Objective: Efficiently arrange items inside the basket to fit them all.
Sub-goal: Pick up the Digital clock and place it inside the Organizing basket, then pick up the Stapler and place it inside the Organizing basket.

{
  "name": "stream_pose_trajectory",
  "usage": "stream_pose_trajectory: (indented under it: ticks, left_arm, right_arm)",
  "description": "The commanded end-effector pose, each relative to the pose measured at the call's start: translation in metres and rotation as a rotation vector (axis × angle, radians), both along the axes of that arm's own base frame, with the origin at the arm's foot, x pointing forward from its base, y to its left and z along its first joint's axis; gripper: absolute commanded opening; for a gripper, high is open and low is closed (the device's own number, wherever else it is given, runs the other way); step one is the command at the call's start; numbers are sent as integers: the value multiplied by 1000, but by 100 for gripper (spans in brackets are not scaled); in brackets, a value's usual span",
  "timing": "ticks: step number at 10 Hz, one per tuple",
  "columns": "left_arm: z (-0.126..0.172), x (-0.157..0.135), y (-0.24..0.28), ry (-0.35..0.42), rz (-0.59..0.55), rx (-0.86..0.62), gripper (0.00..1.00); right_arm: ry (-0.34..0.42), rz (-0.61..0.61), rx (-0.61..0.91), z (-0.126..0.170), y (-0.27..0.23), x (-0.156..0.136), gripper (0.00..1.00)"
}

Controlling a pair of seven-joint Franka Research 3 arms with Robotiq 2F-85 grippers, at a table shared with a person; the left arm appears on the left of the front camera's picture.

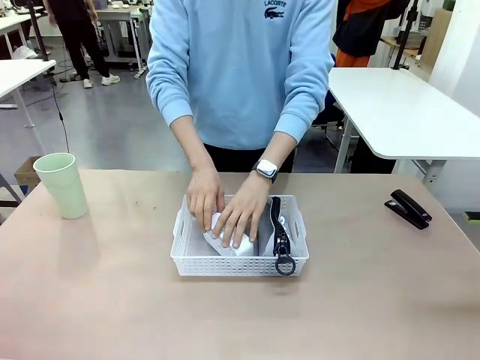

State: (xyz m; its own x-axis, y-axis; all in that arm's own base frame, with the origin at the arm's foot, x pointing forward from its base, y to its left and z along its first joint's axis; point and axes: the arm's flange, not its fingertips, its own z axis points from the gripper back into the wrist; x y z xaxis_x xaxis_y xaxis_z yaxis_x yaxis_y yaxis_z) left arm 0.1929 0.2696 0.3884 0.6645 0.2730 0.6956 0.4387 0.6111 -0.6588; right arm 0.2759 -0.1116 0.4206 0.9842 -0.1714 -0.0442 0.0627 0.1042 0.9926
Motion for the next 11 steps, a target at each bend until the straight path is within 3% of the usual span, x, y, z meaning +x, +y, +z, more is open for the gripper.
stream_pose_trajectory:
  ticks: [1,11]
  left_arm:
    - [1,0,-3,-29,4,-10,100]
    - [1,0,-3,-29,4,-10,100]
  right_arm:
    - [-14,32,-11,20,13,-4,100]
    - [-14,32,-11,20,13,-4,100]
